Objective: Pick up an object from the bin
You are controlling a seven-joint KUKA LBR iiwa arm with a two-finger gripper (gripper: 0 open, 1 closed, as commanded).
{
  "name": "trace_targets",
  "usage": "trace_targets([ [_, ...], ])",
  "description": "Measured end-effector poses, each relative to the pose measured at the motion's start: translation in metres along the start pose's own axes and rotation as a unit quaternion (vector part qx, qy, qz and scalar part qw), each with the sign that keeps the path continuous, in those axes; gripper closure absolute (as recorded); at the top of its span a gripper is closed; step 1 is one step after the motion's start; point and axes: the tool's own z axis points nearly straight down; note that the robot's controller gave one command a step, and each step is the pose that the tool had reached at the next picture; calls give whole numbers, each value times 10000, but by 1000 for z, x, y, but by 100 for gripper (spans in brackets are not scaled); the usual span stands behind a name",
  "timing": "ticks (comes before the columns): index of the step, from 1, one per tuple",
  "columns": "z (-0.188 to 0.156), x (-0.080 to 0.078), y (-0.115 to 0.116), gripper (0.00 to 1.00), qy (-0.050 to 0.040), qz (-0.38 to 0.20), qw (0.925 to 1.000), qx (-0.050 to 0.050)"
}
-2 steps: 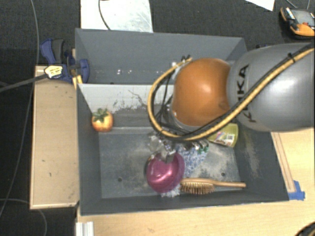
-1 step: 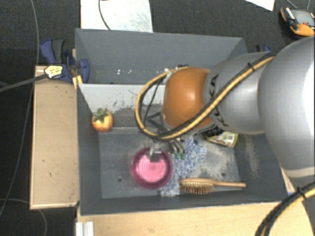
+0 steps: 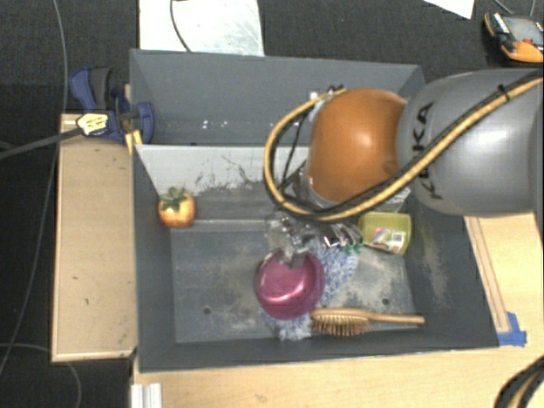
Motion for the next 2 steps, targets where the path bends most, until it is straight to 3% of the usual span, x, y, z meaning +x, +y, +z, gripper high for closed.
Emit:
trace_targets([
  [1,42,8,2,100,-9,791,9969,-4],
  [2,6,15,-25,100,-40,161,9999,8],
])
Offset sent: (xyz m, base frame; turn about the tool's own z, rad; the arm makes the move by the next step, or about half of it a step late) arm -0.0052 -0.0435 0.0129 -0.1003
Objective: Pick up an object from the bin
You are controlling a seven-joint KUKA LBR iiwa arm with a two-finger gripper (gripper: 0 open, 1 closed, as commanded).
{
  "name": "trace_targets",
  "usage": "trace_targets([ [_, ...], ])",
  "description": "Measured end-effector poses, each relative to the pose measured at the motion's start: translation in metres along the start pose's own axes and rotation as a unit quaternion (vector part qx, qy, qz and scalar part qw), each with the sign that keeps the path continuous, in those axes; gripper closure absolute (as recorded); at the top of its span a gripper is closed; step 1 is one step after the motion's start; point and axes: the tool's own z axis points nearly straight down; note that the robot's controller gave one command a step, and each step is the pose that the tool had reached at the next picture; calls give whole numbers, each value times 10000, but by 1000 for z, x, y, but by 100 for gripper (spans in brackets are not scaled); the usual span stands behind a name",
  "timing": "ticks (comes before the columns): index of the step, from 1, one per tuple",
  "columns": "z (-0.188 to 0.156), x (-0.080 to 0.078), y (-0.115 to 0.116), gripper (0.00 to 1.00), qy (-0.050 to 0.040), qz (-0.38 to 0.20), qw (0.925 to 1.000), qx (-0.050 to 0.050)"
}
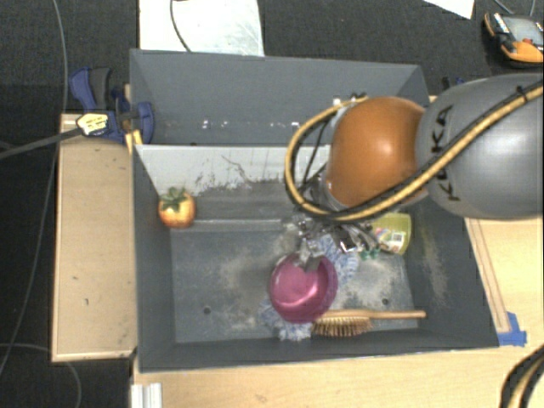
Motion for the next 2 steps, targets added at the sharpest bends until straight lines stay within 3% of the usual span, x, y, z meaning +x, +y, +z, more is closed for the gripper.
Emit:
trace_targets([
  [1,14,-11,4,100,41,685,9976,-7],
  [2,-20,6,-21,100,-10,-547,9985,0],
])
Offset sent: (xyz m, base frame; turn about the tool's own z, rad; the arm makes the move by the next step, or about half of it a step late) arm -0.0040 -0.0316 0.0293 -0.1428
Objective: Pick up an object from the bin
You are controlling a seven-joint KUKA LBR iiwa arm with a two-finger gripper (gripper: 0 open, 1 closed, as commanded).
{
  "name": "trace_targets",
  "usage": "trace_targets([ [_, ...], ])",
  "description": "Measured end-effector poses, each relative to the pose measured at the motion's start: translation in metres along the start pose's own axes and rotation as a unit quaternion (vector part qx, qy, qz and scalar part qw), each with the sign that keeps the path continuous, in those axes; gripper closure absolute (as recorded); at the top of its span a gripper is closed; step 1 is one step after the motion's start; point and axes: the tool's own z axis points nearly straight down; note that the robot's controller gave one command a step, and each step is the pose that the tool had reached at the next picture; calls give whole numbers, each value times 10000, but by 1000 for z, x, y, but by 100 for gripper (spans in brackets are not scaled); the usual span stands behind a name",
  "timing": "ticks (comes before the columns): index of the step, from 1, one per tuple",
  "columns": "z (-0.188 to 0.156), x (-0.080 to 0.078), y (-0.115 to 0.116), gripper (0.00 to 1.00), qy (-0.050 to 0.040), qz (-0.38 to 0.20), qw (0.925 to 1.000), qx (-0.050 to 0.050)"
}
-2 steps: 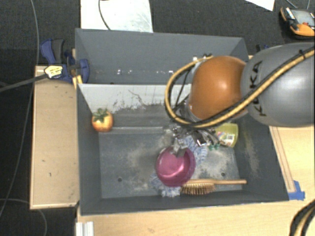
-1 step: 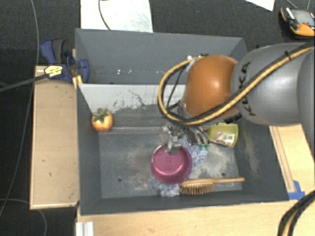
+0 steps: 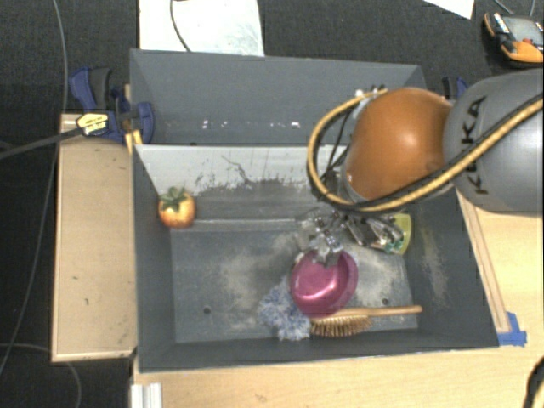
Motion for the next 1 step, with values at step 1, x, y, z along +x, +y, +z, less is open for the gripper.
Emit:
trace_targets([
  [1,16,2,-5,100,-21,-35,10000,6],
])
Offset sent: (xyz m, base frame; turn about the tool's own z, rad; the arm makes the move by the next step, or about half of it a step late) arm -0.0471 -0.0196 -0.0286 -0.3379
